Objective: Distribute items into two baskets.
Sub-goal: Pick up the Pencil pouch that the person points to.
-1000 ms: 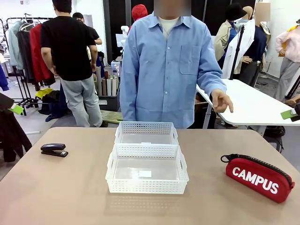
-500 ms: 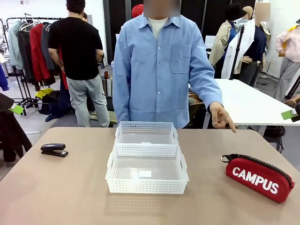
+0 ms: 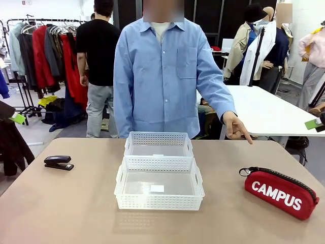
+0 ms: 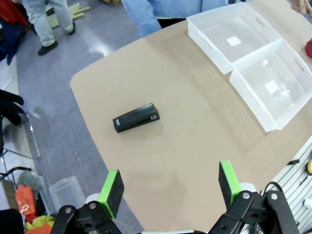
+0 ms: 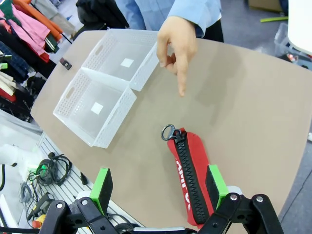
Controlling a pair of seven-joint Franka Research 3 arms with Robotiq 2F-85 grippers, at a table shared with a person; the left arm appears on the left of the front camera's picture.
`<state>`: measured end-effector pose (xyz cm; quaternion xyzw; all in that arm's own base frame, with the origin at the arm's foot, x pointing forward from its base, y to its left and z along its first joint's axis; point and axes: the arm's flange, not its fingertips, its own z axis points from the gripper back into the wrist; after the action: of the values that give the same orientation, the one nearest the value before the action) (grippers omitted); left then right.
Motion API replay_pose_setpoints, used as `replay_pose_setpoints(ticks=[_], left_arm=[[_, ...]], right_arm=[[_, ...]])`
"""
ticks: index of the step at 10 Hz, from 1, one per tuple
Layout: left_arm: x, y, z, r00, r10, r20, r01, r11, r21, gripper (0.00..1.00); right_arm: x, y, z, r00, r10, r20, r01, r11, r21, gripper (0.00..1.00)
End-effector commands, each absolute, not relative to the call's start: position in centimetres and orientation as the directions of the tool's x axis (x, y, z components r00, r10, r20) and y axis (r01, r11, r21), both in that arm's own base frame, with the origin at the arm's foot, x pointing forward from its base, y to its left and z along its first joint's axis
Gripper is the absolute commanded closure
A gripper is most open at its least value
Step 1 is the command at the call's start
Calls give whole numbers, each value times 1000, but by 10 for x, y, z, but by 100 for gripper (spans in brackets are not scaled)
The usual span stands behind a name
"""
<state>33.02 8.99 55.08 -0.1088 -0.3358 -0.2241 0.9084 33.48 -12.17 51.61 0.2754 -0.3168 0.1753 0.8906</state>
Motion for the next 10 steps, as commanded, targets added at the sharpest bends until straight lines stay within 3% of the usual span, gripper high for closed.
replay_pose_setpoints(ticks=[1, 5, 10], left_arm=[[330, 91, 550, 676, -335, 656, 478, 877, -45, 0], [330, 91, 550, 676, -335, 656, 478, 877, -45, 0], [330, 91, 550, 676, -335, 656, 478, 877, -45, 0]], right_arm=[[337, -122, 516, 724, 129, 678, -502, 773, 388, 0], [362, -122, 519, 764, 208, 610, -504, 784, 364, 0], [422, -107, 529, 716, 565, 411, -671, 719, 181, 0]])
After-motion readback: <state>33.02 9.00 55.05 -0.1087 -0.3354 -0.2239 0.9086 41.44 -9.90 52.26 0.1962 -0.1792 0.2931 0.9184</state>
